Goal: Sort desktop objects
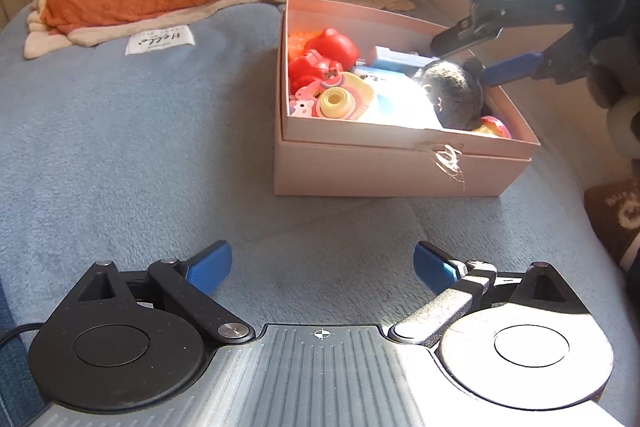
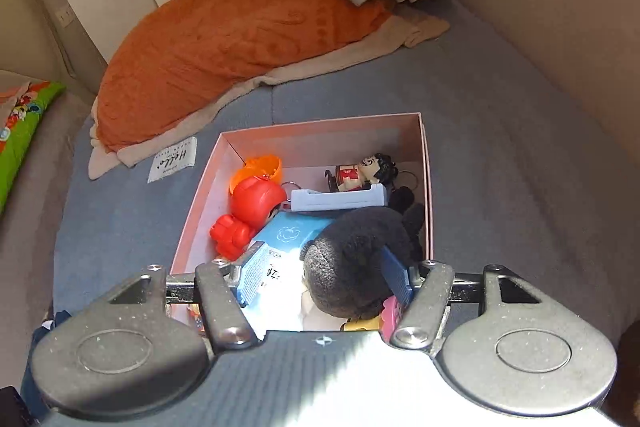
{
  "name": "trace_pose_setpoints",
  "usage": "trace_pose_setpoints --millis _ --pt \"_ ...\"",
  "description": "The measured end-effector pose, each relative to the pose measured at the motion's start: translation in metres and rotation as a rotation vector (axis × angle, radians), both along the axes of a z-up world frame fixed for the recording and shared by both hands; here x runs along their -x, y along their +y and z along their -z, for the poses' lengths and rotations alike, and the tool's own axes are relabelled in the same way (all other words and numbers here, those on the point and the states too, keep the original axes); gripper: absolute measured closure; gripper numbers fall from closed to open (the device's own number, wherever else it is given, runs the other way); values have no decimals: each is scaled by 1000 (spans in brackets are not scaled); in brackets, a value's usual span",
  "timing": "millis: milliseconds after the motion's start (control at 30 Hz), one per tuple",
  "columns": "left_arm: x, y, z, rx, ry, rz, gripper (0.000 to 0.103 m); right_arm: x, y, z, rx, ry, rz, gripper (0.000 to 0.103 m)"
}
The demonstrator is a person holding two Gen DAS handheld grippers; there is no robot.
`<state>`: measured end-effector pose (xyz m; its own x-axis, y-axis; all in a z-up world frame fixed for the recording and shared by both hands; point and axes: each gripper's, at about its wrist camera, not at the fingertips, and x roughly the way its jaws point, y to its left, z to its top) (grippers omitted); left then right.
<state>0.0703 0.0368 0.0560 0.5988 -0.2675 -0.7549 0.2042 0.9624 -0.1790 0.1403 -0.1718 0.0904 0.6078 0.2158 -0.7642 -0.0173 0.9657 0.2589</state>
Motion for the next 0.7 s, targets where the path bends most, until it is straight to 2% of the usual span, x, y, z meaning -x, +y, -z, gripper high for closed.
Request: trace_pose_setpoints --millis 100,200,300,400,500,533,600,700 --pt "5 0 2 -41 -22 -17 1 41 -1 -11 63 -83 53 0" --pt "19 -4 1 -71 -72 -22 0 91 8 1 147 -103 47 0" --pt "37 -13 4 -117 -135 -32 0 141 20 33 212 -93 65 0" --pt "50 -25 14 -205 -174 -13 0 187 30 73 272 -55 87 0" --pt "53 -29 24 -247 -178 8 0 215 43 103 344 1 10 0" --pt "53 -30 27 -248 -169 10 0 222 50 109 373 -14 -27 0" --pt "53 -28 30 -230 -173 1 0 235 63 118 434 -97 -54 0" --pt "54 -27 36 -224 -196 5 0 246 68 126 449 -183 -40 0"
